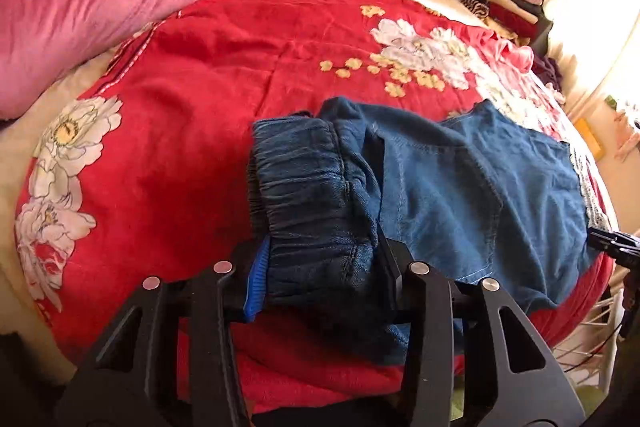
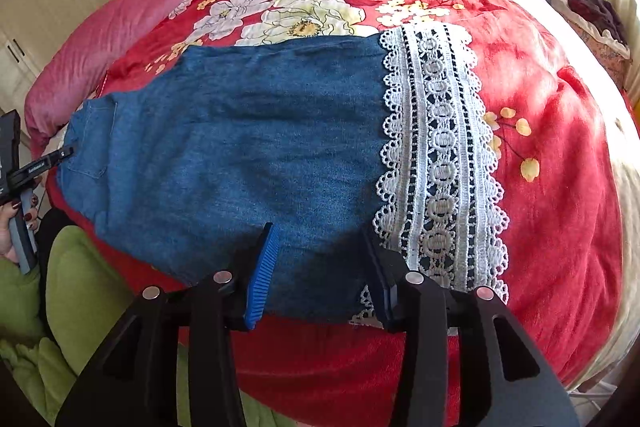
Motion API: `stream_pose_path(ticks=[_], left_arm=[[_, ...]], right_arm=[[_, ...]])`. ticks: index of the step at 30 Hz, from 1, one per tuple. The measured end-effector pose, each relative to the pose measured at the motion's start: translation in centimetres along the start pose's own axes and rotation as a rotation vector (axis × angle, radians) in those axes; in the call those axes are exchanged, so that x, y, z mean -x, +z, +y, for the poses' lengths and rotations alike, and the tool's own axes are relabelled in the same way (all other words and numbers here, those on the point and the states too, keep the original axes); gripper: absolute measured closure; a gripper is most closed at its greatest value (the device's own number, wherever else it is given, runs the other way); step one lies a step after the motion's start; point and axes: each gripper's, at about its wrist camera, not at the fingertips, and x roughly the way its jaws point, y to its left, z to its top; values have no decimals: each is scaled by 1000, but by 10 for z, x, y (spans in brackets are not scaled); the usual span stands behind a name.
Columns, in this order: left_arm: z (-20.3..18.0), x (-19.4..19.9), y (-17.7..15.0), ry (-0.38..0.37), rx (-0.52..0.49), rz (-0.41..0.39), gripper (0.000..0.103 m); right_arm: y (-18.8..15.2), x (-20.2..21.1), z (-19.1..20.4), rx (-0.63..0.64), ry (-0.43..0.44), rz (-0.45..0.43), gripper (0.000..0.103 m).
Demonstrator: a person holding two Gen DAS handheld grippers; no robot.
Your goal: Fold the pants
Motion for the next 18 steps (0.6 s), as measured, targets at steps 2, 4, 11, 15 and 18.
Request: stream_pose_path(ticks=[2, 4, 11, 15, 18], left_arm=[[8, 16, 4, -1, 24, -56, 69], [16, 25, 9, 24, 20, -83, 69], [28, 4, 0, 38, 49, -7, 60], [21, 30, 5, 86, 16, -80, 47], [5, 52, 9, 88, -31, -141, 40]], right_arm=[[-1, 2, 0, 2, 2, 2, 62], [-3, 1, -1, -2, 6, 7, 62], [-9, -4, 2, 8, -5, 15, 62], [-8, 2, 0, 1, 28, 6, 60], [-7, 15, -2, -5, 30, -52, 60]])
